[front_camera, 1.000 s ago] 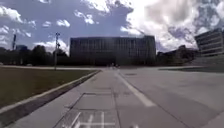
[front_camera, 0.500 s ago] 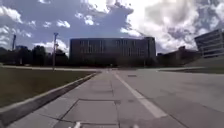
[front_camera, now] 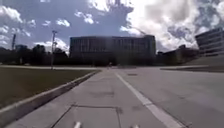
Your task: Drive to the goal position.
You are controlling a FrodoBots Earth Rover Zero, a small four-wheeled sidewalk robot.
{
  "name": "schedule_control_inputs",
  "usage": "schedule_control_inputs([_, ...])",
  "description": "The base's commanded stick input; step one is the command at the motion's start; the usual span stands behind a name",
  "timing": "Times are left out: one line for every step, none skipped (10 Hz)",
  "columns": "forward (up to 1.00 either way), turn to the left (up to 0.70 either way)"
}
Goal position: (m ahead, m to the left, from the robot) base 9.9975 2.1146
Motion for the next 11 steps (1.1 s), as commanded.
schedule_control_inputs([0.7, 0.0])
schedule_control_inputs([0.7, 0.0])
schedule_control_inputs([0.7, 0.0])
schedule_control_inputs([0.7, 0.0])
schedule_control_inputs([0.7, 0.0])
schedule_control_inputs([0.7, 0.0])
schedule_control_inputs([0.7, 0.0])
schedule_control_inputs([0.7, 0.0])
schedule_control_inputs([0.7, 0.0])
schedule_control_inputs([0.7, 0.0])
schedule_control_inputs([0.7, 0.0])
